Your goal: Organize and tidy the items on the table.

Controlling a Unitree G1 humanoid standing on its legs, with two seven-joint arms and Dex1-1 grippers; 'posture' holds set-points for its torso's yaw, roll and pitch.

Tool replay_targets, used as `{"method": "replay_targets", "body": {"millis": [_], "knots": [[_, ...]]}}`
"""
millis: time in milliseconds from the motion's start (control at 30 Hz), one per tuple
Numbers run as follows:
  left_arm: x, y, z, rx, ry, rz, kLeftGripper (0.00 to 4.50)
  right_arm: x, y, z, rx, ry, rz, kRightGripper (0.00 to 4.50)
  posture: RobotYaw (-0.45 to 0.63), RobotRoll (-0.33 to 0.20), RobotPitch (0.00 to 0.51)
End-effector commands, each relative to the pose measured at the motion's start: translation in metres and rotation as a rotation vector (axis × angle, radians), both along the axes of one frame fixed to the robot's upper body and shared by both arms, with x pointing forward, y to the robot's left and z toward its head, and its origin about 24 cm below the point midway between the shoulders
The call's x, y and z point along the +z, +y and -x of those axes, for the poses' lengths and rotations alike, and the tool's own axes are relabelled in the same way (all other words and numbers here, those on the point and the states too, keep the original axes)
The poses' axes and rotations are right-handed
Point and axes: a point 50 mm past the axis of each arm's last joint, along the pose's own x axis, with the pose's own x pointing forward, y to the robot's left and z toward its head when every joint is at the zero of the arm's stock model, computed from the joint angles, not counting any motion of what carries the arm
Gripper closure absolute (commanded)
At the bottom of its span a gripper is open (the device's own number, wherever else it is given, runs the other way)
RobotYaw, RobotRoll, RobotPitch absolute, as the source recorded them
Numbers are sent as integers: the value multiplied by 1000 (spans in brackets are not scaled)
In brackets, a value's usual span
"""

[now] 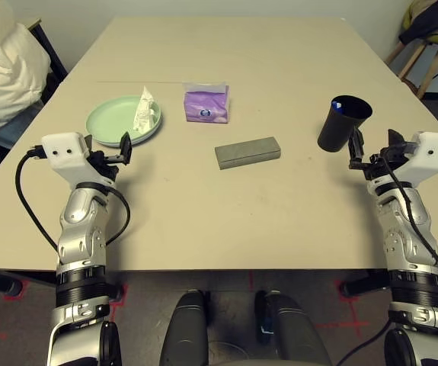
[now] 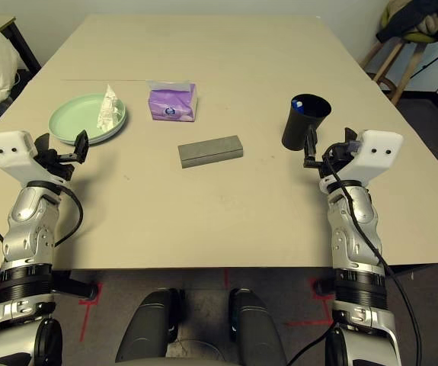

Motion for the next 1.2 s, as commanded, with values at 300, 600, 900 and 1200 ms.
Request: {"method": "replay_targets", "body": {"millis": [300, 600, 900, 1200], "knots": [[-6, -6, 0, -19, 19, -22, 0, -6, 2, 2, -22, 16, -7, 25, 195, 0, 120], [-5, -8, -2, -77, 28, -29, 0, -6, -7, 4, -57, 10, -4, 25, 176, 0, 114], [-5, -12, -4, -79, 20, -22, 0, -8, -11, 4, -84, 5, -6, 25, 164, 0, 106], [-4, -15, -5, -90, 14, -22, 0, -6, -11, 4, -83, 1, 1, 25, 161, 0, 103]]}}
